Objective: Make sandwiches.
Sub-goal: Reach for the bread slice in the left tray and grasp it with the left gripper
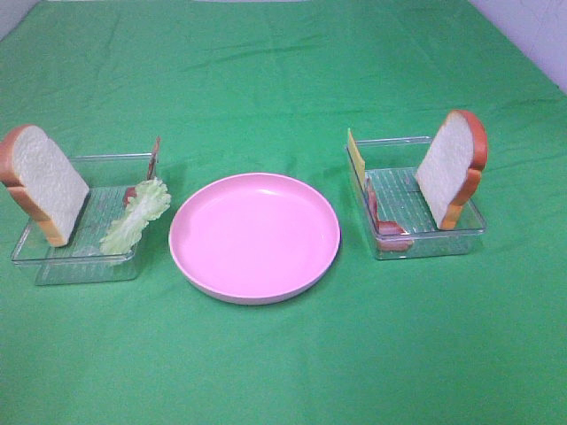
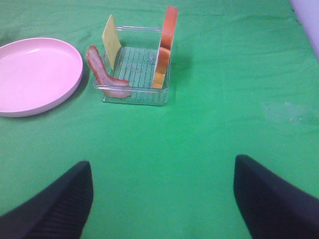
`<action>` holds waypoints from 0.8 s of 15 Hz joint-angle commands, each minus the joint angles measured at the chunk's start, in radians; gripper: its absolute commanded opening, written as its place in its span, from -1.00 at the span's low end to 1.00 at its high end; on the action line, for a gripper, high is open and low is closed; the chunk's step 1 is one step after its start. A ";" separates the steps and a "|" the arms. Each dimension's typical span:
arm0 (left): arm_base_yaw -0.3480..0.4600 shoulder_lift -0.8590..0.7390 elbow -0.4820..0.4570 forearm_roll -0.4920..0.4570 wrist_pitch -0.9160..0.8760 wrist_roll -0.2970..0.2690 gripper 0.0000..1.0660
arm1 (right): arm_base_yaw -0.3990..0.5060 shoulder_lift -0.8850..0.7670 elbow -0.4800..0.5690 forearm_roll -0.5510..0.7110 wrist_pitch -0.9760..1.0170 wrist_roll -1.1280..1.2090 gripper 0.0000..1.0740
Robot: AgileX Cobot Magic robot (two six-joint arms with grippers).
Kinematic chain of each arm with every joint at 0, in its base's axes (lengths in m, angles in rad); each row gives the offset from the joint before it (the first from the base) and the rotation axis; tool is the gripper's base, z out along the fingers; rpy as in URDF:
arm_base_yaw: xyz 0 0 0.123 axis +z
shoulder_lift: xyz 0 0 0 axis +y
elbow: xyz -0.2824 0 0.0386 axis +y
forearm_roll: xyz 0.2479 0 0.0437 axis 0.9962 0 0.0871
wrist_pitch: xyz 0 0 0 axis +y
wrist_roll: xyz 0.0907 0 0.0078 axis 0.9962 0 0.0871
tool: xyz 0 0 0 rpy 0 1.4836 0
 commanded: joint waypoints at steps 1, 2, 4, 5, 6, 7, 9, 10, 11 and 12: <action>0.002 -0.021 0.006 -0.004 -0.012 -0.001 0.30 | -0.004 -0.014 0.003 0.000 -0.006 -0.012 0.37; 0.002 -0.021 0.006 -0.004 -0.012 -0.001 0.30 | -0.004 -0.014 0.003 0.000 -0.006 -0.012 0.37; 0.002 -0.021 0.006 -0.004 -0.012 -0.001 0.30 | -0.004 -0.014 0.003 0.000 -0.006 -0.012 0.37; 0.002 -0.021 0.006 -0.004 -0.012 -0.001 0.30 | -0.004 -0.014 0.003 0.000 -0.006 -0.012 0.37; 0.002 -0.021 0.006 -0.004 -0.012 -0.001 0.30 | -0.004 -0.014 0.003 0.000 -0.006 -0.012 0.37; 0.002 -0.021 0.006 -0.004 -0.012 -0.001 0.30 | -0.004 -0.014 0.003 0.000 -0.006 -0.012 0.37; 0.002 -0.021 0.006 -0.004 -0.012 -0.001 0.30 | -0.004 -0.014 0.003 0.000 -0.006 -0.012 0.37; 0.002 -0.021 0.006 -0.004 -0.013 -0.001 0.30 | -0.004 -0.014 0.003 0.000 -0.006 -0.012 0.37; 0.002 -0.021 0.006 -0.002 -0.013 -0.001 0.30 | -0.004 -0.014 0.003 0.000 -0.006 -0.012 0.37; 0.002 -0.021 0.006 -0.002 -0.013 -0.001 0.30 | -0.004 -0.014 0.003 0.000 -0.006 -0.012 0.37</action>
